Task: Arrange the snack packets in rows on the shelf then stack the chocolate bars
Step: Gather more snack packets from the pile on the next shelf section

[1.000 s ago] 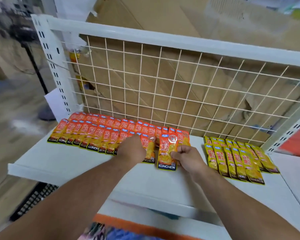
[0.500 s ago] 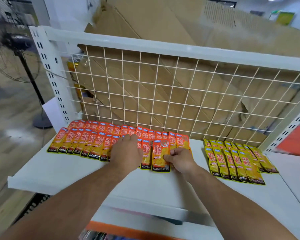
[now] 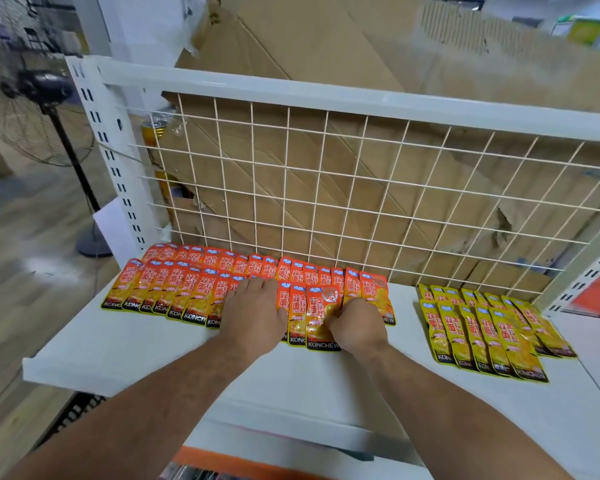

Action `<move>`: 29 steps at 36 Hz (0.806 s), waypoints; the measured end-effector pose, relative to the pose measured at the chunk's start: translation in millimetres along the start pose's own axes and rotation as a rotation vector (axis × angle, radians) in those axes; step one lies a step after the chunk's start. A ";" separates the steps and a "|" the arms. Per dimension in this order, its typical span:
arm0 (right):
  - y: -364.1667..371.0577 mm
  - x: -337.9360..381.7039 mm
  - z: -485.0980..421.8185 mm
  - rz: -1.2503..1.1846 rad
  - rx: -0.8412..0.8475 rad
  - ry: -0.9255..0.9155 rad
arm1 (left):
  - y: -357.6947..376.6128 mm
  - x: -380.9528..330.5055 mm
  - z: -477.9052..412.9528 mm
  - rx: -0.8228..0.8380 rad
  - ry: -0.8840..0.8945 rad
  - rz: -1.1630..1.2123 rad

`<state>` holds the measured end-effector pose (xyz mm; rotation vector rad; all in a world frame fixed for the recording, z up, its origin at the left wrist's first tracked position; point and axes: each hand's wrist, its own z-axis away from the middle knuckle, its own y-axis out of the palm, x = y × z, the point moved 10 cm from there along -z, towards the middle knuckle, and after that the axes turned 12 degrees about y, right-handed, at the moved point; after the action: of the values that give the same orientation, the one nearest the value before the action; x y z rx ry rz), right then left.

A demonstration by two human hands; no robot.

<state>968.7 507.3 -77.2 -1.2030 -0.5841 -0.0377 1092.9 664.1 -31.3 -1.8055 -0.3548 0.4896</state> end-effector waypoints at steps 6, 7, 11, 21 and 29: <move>-1.4 -1.6 3.4 0.061 -0.007 0.016 | 1.5 -5.8 -2.7 0.008 0.026 -0.006; -2.7 -2.1 4.2 0.066 -0.011 0.017 | 1.9 -7.4 -3.1 0.010 0.033 -0.006; -7.2 -3.7 8.4 0.051 -0.031 0.013 | 3.1 -18.0 -4.8 0.018 0.080 0.004; -43.0 -15.4 34.2 0.097 -0.216 -0.124 | 15.0 -64.6 -13.5 -0.014 0.224 0.117; -69.8 -75.9 46.7 0.259 -0.269 -0.108 | 40.5 -134.6 -21.3 0.067 0.379 0.155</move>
<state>862.0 501.4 -39.8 -1.5419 -0.5240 0.1735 986.6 570.7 -45.1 -1.8214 0.0629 0.2533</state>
